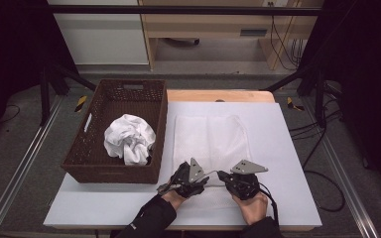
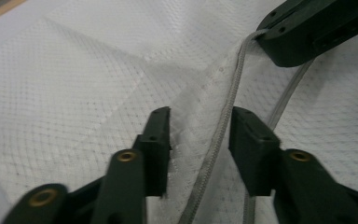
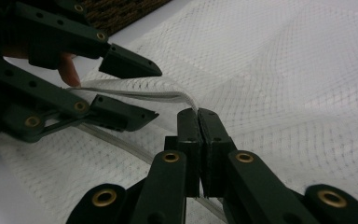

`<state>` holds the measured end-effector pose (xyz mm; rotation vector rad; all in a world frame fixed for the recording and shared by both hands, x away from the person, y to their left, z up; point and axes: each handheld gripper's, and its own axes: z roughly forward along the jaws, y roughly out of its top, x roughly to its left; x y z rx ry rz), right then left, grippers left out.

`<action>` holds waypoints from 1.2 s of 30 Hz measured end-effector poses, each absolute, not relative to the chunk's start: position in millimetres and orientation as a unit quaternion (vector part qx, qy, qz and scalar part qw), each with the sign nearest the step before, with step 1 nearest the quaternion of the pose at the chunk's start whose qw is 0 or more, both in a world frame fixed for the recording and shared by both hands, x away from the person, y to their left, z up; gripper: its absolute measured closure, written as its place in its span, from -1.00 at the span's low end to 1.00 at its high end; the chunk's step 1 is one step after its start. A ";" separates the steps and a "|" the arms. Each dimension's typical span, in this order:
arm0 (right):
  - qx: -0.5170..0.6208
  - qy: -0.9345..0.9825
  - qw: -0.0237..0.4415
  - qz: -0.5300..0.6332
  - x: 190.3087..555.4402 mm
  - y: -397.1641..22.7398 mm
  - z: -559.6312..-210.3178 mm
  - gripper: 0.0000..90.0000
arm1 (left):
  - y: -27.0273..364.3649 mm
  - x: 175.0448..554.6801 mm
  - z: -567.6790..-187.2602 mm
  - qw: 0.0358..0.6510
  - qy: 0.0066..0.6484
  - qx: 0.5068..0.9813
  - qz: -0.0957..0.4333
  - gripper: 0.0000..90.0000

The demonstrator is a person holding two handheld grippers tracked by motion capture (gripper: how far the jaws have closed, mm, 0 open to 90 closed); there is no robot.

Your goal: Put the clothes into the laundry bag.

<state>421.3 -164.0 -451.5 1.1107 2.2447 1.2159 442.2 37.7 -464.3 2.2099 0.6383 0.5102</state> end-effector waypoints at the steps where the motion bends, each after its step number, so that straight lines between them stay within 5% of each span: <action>1: 0.393 0.794 0.177 0.429 421.6 -164.0 -451.8 0.96 | 38.3 443.7 -464.9 0.382 0.254 0.867 0.195 0.46; 7: 0.397 0.794 0.171 0.427 423.2 -163.4 -453.8 0.93 | 42.0 444.0 -462.1 0.388 0.250 0.866 0.189 0.89; 16: 0.403 0.800 0.200 0.397 425.2 -159.0 -459.9 0.32 | 46.4 445.5 -452.1 0.410 0.259 0.856 0.180 0.92; 18: 0.410 0.802 0.212 0.379 427.5 -158.4 -463.2 0.35 | 47.6 444.6 -450.8 0.415 0.256 0.855 0.177 0.92; 24: 0.417 0.802 0.190 0.384 430.4 -161.8 -463.0 0.94 | 46.5 439.8 -452.5 0.413 0.246 0.859 0.176 0.81; 30: 0.423 0.792 0.177 0.403 427.8 -163.8 -456.9 0.96 | 62.3 424.8 -437.3 0.436 0.251 0.849 0.160 0.53; 36: 0.432 0.785 0.176 0.409 426.8 -164.4 -453.8 0.95 | 85.9 400.6 -430.4 0.440 0.255 0.848 0.148 0.85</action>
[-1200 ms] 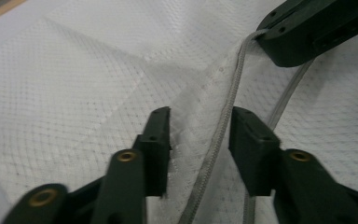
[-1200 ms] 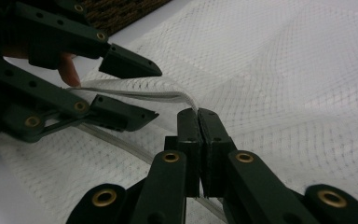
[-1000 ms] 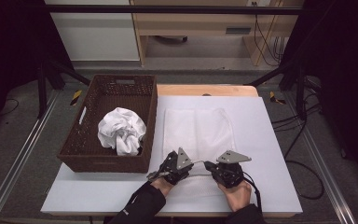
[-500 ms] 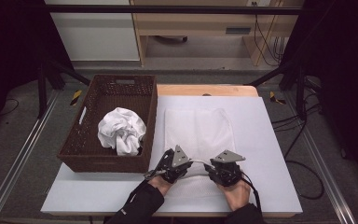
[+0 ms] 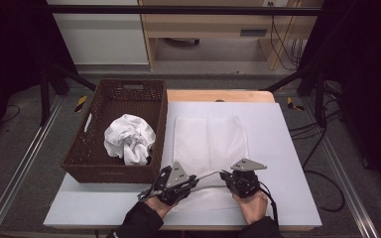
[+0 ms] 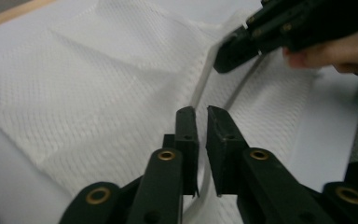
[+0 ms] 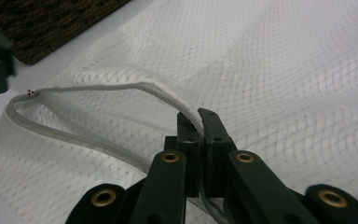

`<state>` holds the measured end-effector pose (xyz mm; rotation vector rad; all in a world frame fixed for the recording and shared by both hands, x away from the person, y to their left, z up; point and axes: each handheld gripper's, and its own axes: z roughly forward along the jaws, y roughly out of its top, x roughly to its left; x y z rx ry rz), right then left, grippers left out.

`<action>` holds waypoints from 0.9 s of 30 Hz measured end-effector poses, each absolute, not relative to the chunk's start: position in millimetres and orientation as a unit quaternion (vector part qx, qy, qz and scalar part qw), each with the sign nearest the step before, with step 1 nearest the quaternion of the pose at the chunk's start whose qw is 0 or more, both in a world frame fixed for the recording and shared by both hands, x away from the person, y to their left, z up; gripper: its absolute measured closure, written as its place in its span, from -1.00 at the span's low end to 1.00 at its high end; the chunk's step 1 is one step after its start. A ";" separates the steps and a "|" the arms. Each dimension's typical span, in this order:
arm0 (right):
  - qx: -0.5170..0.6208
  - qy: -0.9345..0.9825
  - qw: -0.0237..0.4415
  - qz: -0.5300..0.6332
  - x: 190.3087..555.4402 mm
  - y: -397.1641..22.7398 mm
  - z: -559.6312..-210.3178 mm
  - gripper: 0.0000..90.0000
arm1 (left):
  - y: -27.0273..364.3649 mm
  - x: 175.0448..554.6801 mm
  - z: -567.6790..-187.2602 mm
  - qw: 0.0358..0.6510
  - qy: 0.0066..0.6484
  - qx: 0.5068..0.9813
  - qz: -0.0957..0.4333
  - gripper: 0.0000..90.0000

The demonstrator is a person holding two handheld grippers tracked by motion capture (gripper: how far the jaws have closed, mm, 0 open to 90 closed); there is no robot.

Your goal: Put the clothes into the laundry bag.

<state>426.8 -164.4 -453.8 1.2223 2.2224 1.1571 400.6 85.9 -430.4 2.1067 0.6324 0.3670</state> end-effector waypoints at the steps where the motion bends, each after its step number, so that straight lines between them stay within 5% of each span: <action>1: 0.432 0.783 0.176 0.411 426.9 -164.5 -453.1 0.95 | 88.2 397.4 -434.0 0.437 0.254 0.851 0.145 0.87; 13: 0.430 0.772 0.175 0.434 428.3 -157.8 -444.2 0.95 | 95.7 395.1 -483.1 0.408 0.274 0.862 0.124 0.97; 27: 0.424 0.746 0.204 0.471 429.5 -160.3 -431.9 0.95 | 96.1 397.4 -487.0 0.406 0.267 0.865 0.126 0.97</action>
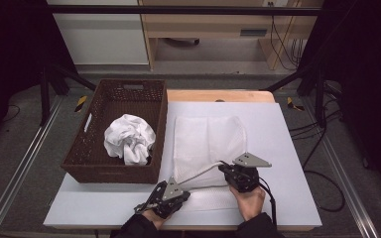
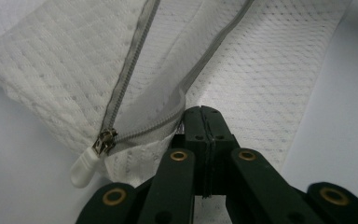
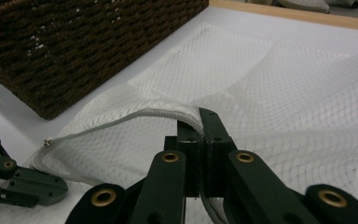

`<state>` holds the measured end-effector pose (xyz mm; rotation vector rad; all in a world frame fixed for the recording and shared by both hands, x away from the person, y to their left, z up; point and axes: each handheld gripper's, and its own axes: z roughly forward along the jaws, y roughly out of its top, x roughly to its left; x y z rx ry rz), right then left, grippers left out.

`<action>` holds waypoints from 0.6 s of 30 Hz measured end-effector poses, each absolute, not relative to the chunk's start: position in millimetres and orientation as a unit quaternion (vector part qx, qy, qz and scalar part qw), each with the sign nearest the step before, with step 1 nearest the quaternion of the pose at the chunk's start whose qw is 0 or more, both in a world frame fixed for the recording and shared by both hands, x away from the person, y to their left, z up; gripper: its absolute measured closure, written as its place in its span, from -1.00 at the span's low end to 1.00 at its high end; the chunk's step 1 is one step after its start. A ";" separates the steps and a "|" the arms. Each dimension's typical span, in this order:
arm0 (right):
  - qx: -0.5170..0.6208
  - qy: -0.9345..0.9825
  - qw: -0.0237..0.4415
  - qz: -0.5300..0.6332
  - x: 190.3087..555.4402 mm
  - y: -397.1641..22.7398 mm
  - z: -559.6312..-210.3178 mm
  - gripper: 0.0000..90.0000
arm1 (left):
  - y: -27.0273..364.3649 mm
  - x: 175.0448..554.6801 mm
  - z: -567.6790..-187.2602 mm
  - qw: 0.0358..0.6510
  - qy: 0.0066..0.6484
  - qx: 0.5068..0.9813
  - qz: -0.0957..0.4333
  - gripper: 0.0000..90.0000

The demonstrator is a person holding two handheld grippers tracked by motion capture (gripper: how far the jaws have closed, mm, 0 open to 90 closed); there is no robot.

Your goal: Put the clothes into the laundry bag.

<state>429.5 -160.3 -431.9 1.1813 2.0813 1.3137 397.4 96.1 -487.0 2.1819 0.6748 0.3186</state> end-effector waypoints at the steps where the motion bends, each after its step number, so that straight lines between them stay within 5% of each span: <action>1: 0.422 0.744 0.209 0.474 429.3 -161.2 -430.7 0.95 | 96.2 397.8 -487.0 0.406 0.268 0.865 0.126 0.97; 11: 0.423 0.732 0.216 0.488 427.8 -165.0 -425.4 0.95 | 96.9 397.0 -484.0 0.409 0.268 0.863 0.126 0.91; 18: 0.427 0.738 0.206 0.480 428.7 -166.2 -430.7 0.95 | 103.8 393.6 -462.6 0.436 0.270 0.848 0.131 0.46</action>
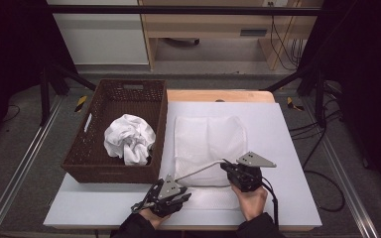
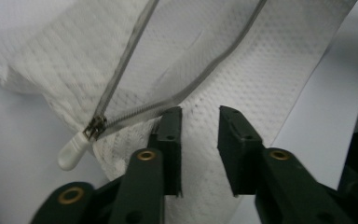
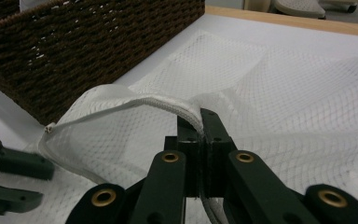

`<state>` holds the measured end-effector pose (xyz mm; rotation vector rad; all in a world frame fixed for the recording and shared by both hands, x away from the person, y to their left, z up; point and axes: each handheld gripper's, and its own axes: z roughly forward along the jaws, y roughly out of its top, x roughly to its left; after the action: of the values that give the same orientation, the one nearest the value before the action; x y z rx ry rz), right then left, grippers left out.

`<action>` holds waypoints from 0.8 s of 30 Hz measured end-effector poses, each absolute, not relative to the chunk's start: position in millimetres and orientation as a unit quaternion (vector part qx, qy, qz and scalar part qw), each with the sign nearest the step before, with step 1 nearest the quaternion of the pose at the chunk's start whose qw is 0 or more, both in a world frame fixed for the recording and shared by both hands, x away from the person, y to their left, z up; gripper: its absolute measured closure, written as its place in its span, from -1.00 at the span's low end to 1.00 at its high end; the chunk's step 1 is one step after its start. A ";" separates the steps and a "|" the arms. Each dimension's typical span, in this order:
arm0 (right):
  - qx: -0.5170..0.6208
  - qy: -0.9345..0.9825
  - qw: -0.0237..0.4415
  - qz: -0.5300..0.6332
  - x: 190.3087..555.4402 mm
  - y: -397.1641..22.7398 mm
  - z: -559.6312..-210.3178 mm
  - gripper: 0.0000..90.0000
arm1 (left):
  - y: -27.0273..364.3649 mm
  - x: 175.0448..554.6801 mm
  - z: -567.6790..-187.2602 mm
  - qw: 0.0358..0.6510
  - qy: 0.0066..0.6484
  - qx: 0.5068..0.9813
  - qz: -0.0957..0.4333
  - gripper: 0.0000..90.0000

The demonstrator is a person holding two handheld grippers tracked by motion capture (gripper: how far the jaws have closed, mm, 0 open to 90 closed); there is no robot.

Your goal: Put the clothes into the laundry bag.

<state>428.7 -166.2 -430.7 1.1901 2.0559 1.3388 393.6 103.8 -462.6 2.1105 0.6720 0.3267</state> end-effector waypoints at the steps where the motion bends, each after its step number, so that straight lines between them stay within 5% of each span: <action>1: 0.426 0.739 0.207 0.479 428.6 -166.2 -431.4 0.95 | 104.8 393.0 -458.2 0.441 0.270 0.846 0.132 0.36; 11: 0.425 0.743 0.206 0.474 427.9 -166.8 -434.4 0.95 | 119.0 394.3 -416.8 0.460 0.278 0.830 0.147 -0.23; 24: 0.422 0.745 0.209 0.473 427.5 -166.2 -434.0 0.95 | 159.3 410.5 -368.9 0.487 0.304 0.794 0.201 -0.40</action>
<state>427.5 -166.2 -434.0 1.1736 2.0714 1.3152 410.5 159.3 -368.9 1.9297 0.7388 0.4884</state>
